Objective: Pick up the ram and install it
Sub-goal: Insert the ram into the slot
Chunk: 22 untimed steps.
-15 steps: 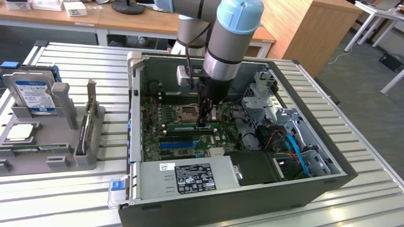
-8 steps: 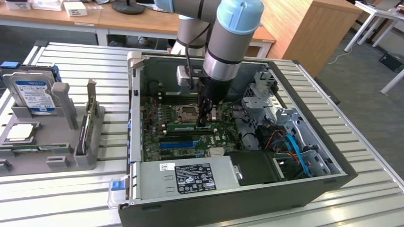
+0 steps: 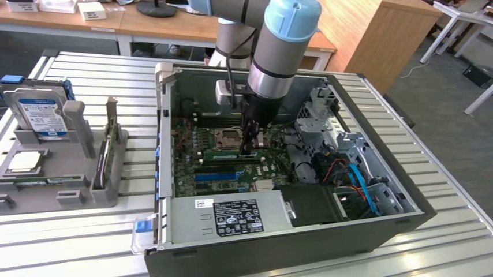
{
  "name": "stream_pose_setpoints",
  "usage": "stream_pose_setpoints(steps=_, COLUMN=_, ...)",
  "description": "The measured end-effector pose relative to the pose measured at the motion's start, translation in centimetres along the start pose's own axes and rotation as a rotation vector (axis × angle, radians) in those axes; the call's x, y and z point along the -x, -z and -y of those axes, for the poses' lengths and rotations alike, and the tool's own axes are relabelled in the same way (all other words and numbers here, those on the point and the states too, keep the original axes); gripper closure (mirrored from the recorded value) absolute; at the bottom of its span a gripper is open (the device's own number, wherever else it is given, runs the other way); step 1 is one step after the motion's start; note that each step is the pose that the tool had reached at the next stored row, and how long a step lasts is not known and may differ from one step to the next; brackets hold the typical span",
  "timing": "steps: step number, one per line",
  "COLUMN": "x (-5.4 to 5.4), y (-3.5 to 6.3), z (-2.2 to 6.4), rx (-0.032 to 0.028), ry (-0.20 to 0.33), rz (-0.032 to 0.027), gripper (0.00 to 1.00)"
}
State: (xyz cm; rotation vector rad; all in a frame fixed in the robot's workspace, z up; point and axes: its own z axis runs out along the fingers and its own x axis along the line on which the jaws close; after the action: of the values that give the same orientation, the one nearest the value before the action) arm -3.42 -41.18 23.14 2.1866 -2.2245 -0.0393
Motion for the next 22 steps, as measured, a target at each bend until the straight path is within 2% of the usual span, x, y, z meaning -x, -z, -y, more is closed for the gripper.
stream_pose_setpoints(steps=11, x=0.0, y=0.0, z=0.0, rx=0.0, ry=0.0, rz=0.0, gripper=0.89)
stream_pose_setpoints(steps=12, x=0.0, y=0.0, z=0.03, rx=0.0001, ry=0.022, rz=-0.0007, gripper=0.89)
stream_pose_setpoints(steps=15, x=0.0, y=0.0, z=0.03, rx=0.0, ry=0.022, rz=-0.0006, gripper=0.89)
stream_pose_setpoints(steps=22, x=0.01, y=0.45, z=0.01, rx=0.0001, ry=0.022, rz=-0.0004, gripper=0.89)
